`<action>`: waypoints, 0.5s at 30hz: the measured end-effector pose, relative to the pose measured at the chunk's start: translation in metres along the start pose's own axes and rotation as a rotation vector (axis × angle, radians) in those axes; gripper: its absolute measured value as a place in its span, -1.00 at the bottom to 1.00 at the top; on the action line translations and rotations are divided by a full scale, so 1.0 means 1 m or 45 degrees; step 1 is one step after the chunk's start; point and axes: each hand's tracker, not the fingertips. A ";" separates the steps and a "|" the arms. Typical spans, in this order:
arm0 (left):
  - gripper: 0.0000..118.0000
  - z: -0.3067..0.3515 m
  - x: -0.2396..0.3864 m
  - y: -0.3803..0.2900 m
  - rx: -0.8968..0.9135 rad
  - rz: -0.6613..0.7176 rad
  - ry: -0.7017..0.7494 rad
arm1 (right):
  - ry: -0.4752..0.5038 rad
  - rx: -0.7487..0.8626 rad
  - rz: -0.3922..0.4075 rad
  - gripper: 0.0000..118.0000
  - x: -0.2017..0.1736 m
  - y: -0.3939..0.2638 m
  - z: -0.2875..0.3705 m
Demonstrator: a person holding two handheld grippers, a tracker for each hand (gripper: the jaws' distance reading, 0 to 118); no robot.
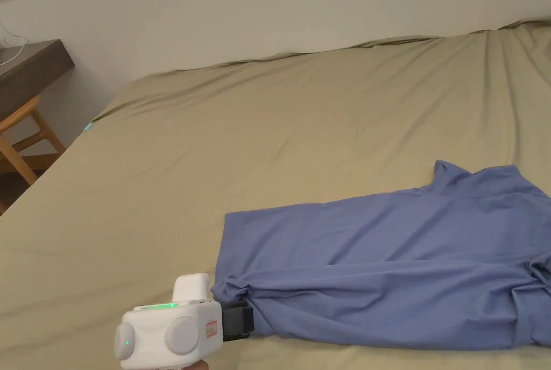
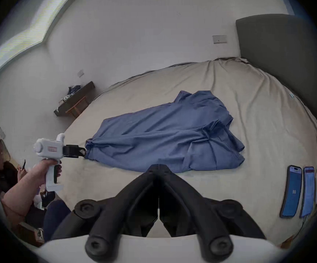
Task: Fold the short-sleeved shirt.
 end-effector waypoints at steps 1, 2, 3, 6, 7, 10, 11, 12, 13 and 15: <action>1.00 -0.008 0.002 0.001 -0.030 -0.008 0.001 | -0.010 -0.004 -0.006 -0.96 0.001 0.000 -0.002; 1.00 -0.014 0.004 0.004 -0.043 -0.015 -0.007 | -0.022 -0.008 -0.009 -0.96 0.003 0.000 -0.004; 1.00 -0.021 0.005 0.006 -0.035 -0.017 -0.012 | -0.033 -0.014 -0.012 -0.96 0.006 0.000 -0.006; 0.88 -0.028 0.016 0.006 -0.041 -0.075 0.021 | -0.065 -0.041 -0.032 -0.96 0.013 0.000 -0.014; 0.41 -0.027 0.021 0.007 -0.030 -0.096 0.028 | -0.082 -0.055 -0.038 -0.96 0.016 -0.001 -0.016; -0.73 -0.020 0.032 0.009 0.000 -0.090 0.017 | -0.171 -0.100 -0.032 -0.96 0.023 -0.001 -0.024; -0.78 -0.017 0.038 0.010 0.009 -0.094 -0.003 | -0.212 -0.125 -0.034 -0.96 0.026 -0.002 -0.027; -0.78 -0.013 0.042 0.011 0.026 -0.089 -0.013 | -0.251 -0.152 -0.051 -0.96 0.029 -0.004 -0.032; -0.79 -0.007 0.039 0.012 0.060 -0.049 -0.072 | -0.275 -0.199 -0.078 -0.96 0.032 -0.008 -0.037; -0.79 0.008 0.036 0.014 0.088 0.027 -0.156 | -0.231 -0.240 -0.085 -0.96 0.037 -0.014 -0.043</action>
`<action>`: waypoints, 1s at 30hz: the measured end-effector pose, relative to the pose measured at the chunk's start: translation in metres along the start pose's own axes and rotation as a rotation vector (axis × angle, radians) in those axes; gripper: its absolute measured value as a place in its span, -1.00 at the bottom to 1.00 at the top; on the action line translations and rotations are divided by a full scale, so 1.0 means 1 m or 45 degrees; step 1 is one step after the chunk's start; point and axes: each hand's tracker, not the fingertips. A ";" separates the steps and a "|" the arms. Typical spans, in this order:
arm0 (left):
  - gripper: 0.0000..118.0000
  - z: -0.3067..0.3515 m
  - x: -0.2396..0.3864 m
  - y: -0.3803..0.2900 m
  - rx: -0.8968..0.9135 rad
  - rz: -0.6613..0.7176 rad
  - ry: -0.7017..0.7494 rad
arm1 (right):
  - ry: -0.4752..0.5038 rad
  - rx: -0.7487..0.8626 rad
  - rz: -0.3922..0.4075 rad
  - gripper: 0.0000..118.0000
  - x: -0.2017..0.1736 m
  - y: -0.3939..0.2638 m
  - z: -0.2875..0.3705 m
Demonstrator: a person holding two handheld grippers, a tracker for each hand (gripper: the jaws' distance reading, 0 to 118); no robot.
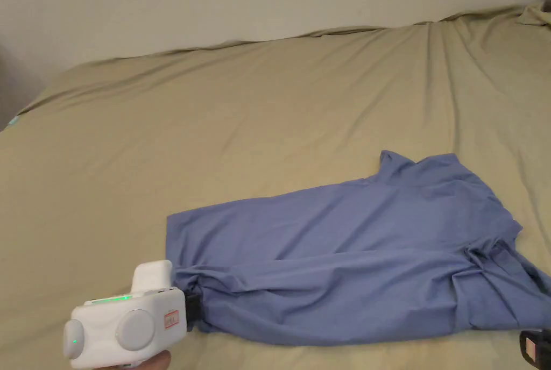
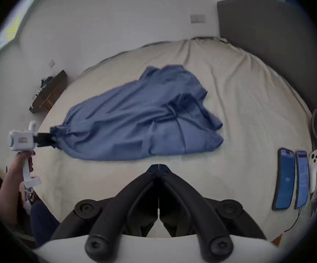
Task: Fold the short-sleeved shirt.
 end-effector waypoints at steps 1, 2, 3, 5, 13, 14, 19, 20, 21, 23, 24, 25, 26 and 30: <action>-0.79 0.010 0.003 -0.001 0.012 -0.029 0.022 | -0.002 0.009 -0.006 -0.96 0.003 -0.002 -0.002; -0.79 0.022 0.000 -0.001 0.049 -0.037 0.048 | -0.006 0.014 -0.008 -0.96 0.006 -0.003 -0.003; -0.79 0.033 0.000 -0.002 0.088 -0.011 0.069 | -0.013 0.027 -0.006 -0.96 0.010 -0.003 -0.005; -0.79 0.047 -0.002 -0.005 0.113 0.073 -0.027 | -0.077 0.046 0.035 -0.46 0.024 0.002 -0.015; -0.79 0.056 -0.004 -0.010 0.049 0.026 -0.040 | -0.170 -0.152 0.104 1.00 0.075 0.042 -0.077; -0.79 0.055 -0.007 -0.008 0.041 0.036 -0.045 | -0.186 -0.163 0.079 1.00 0.081 0.043 -0.082; -0.79 0.052 -0.011 -0.008 0.012 0.029 -0.050 | -0.141 -0.153 -0.041 0.75 0.080 0.055 -0.107; -0.79 0.051 -0.011 -0.008 0.005 0.025 -0.048 | -0.128 -0.169 -0.042 0.40 0.077 0.058 -0.106; -0.79 0.050 -0.013 -0.008 -0.005 0.021 -0.049 | -0.153 -0.190 -0.002 0.06 0.071 0.060 -0.108; -0.79 0.048 -0.020 -0.008 -0.022 0.030 -0.057 | -0.096 -0.193 0.141 -0.50 0.068 0.062 -0.105; -0.79 0.048 -0.023 -0.008 -0.032 0.045 -0.065 | -0.074 -0.185 0.123 -0.63 0.068 0.063 -0.101; -0.79 0.048 -0.025 -0.009 -0.043 0.063 -0.077 | -0.104 -0.176 0.120 -0.68 0.067 0.064 -0.095; -0.79 0.049 -0.029 -0.009 -0.048 0.070 -0.091 | -0.082 -0.175 0.121 -0.72 0.070 0.066 -0.088; -0.79 0.061 -0.039 -0.010 -0.081 0.064 -0.149 | 0.042 -0.153 0.188 -0.77 0.073 0.067 -0.041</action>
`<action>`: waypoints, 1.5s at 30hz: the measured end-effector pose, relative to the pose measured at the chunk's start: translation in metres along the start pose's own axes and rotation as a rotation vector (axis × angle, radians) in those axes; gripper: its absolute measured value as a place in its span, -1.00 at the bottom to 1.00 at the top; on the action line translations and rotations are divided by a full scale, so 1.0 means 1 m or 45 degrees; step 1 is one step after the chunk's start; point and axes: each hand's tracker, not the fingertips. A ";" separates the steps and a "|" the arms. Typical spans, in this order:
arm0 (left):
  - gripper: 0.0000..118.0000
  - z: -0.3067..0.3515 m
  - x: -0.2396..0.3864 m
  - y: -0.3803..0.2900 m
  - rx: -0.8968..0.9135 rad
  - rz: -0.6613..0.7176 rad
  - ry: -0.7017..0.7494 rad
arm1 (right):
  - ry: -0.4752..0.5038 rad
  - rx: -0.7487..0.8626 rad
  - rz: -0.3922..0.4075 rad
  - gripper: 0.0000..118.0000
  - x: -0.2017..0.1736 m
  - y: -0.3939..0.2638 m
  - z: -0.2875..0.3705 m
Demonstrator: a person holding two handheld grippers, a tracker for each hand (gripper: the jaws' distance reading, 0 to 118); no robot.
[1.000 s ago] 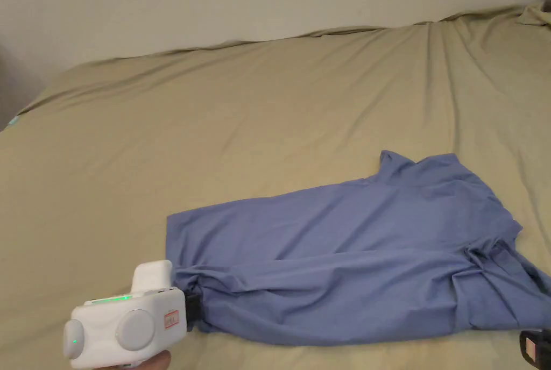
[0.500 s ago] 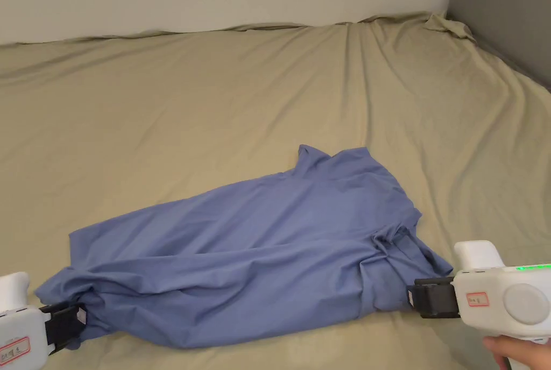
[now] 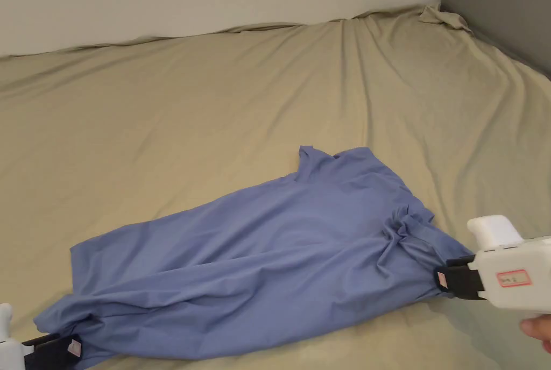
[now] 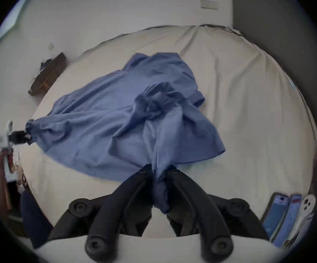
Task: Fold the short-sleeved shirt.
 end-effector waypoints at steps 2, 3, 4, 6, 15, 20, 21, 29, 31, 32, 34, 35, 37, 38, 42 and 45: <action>-0.79 0.008 -0.001 -0.003 -0.028 -0.043 -0.010 | 0.002 -0.029 0.084 -0.77 -0.005 -0.009 0.018; -0.79 0.013 -0.002 -0.005 -0.043 -0.054 -0.010 | -0.009 -0.047 0.095 -0.77 -0.013 -0.014 0.029; -0.79 0.017 -0.004 -0.006 -0.054 -0.065 -0.010 | -0.016 -0.065 0.094 -0.77 -0.017 -0.020 0.037; -0.79 0.025 -0.009 -0.010 -0.085 -0.074 -0.019 | -0.008 -0.100 0.074 -0.78 -0.020 -0.030 0.051; -0.79 0.039 -0.024 -0.032 -0.224 -0.138 -0.006 | 0.073 -0.328 0.057 -0.77 -0.041 -0.087 0.065; -0.79 0.044 -0.028 -0.045 -0.248 -0.148 -0.020 | 0.061 -0.356 0.023 -0.77 -0.041 -0.101 0.059; -0.79 0.041 -0.029 -0.047 -0.269 -0.156 -0.004 | 0.045 -0.368 0.035 -0.77 -0.042 -0.103 0.055; -0.79 0.000 -0.052 -0.064 -0.393 -0.169 0.050 | 0.002 -0.418 0.019 -0.77 -0.050 -0.109 0.042; -0.79 -0.010 -0.056 -0.066 -0.404 -0.147 0.054 | 0.002 -0.430 -0.013 -0.77 -0.045 -0.112 0.033; -0.79 -0.013 -0.056 -0.068 -0.408 -0.138 0.054 | 0.000 -0.444 -0.043 -0.77 -0.042 -0.114 0.025; -0.79 -0.011 -0.054 -0.066 -0.404 -0.130 0.061 | -0.006 -0.459 -0.045 -0.77 -0.039 -0.118 0.011; -0.79 -0.010 -0.052 -0.065 -0.404 -0.145 0.073 | 0.026 -0.445 -0.076 -0.77 -0.038 -0.118 0.010; -0.76 -0.007 -0.047 -0.069 -0.385 -0.182 0.096 | 0.024 -0.474 -0.120 -0.73 -0.036 -0.111 0.013; -0.40 -0.005 -0.046 -0.069 -0.376 -0.192 0.108 | 0.029 -0.476 -0.112 -0.57 -0.036 -0.108 0.015; 1.00 0.046 -0.024 -0.065 -0.034 -0.322 0.093 | 0.114 -0.402 0.036 0.95 -0.049 -0.081 0.065; 1.00 0.094 -0.005 -0.052 0.220 -0.143 -0.023 | 0.094 0.043 0.121 1.00 -0.070 -0.053 0.127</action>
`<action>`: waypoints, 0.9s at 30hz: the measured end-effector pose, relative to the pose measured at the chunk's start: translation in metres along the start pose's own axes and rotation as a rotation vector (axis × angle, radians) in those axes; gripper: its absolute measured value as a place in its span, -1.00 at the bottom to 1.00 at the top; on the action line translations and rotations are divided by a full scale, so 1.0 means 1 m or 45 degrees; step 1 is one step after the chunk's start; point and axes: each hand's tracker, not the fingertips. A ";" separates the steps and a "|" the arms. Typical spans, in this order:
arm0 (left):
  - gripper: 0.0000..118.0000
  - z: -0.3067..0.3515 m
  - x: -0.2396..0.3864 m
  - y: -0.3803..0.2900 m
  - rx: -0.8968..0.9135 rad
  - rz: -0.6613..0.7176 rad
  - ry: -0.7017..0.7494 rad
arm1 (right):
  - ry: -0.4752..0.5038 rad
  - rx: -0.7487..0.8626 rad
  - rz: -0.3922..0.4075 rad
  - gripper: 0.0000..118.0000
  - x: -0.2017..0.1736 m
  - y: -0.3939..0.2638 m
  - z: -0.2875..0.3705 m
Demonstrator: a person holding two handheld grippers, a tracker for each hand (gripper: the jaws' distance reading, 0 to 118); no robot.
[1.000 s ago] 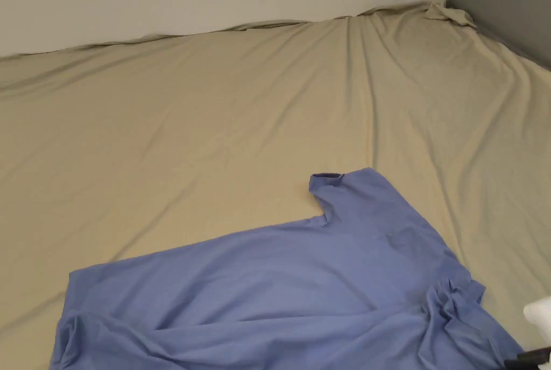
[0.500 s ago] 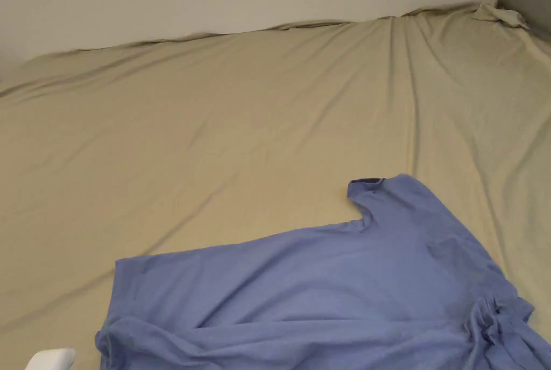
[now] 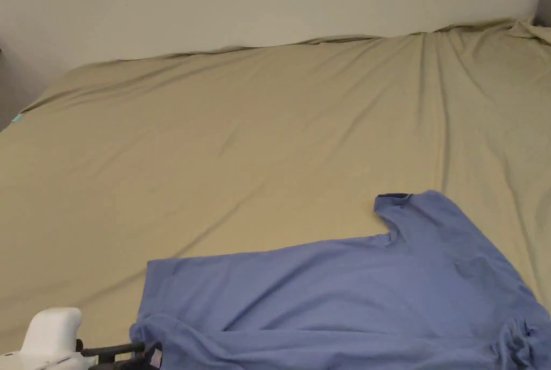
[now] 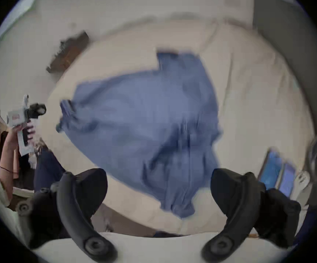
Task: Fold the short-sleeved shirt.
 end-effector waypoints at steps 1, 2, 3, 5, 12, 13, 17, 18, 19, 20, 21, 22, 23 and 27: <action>1.00 0.008 0.006 0.004 0.050 0.051 -0.041 | -0.021 0.095 0.004 1.00 -0.007 0.009 0.011; 1.00 0.012 0.013 0.005 0.089 0.080 -0.069 | -0.044 0.177 0.007 1.00 -0.005 0.019 0.018; 1.00 0.005 0.021 0.007 0.120 0.109 -0.083 | -0.096 0.277 0.011 1.00 -0.011 0.025 0.021; 1.00 0.000 0.035 0.004 0.104 0.158 -0.069 | -0.238 0.389 -0.004 1.00 -0.025 0.029 0.015; -1.00 -0.035 0.053 -0.025 -0.034 0.402 -0.124 | -0.078 0.405 -0.108 -0.95 -0.064 0.019 -0.029; -1.00 -0.041 0.052 -0.025 -0.054 0.375 -0.141 | -0.048 0.385 -0.127 -0.95 -0.066 0.019 -0.034; -1.00 -0.057 0.042 -0.007 -0.109 0.297 -0.101 | 0.069 0.335 -0.133 -0.95 -0.064 0.016 -0.048; -1.00 -0.061 0.037 -0.001 -0.111 0.295 -0.090 | 0.070 0.331 -0.115 -0.95 -0.064 0.016 -0.049; -1.00 -0.069 0.027 0.009 -0.106 0.294 -0.051 | 0.060 0.324 -0.095 -0.95 -0.063 0.017 -0.050; -1.00 -0.077 0.018 0.018 -0.096 0.279 -0.016 | 0.049 0.322 -0.087 -0.95 -0.061 0.017 -0.052; -1.00 -0.089 0.009 0.028 -0.101 0.263 0.036 | 0.045 0.320 -0.088 -0.95 -0.058 0.018 -0.053; -0.90 -0.101 0.002 0.037 -0.109 0.221 0.127 | 0.048 0.311 -0.091 -0.95 -0.056 0.020 -0.055; -0.18 -0.115 -0.002 0.046 -0.098 0.138 0.264 | 0.056 0.305 -0.101 -0.95 -0.054 0.021 -0.057; 1.00 -0.170 -0.027 0.065 -0.188 0.095 0.325 | 0.065 0.283 -0.140 -0.95 -0.046 0.023 -0.069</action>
